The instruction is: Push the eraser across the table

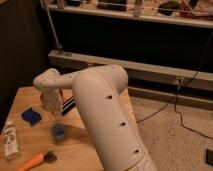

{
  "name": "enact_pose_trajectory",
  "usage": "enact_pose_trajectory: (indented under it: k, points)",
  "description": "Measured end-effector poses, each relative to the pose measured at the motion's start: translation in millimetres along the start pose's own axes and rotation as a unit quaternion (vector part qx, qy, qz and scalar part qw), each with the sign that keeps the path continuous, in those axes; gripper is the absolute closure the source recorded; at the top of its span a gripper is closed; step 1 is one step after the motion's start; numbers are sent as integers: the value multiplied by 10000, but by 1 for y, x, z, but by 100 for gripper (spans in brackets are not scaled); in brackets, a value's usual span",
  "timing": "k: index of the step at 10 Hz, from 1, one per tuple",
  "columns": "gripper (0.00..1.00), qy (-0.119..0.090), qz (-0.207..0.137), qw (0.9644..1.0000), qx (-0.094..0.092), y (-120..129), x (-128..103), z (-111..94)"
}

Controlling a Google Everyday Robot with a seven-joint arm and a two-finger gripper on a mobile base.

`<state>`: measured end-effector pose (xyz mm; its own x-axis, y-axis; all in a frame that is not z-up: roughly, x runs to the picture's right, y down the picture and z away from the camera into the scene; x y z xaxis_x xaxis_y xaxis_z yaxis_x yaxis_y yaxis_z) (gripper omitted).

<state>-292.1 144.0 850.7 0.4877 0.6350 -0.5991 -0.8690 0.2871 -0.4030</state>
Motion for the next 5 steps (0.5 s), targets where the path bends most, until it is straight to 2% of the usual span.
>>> enact_pose_trajectory:
  k: [2, 5]
  points:
    - [100, -77, 37, 9999, 117, -6, -3, 3]
    - [100, -194, 63, 9997, 153, -7, -8, 2]
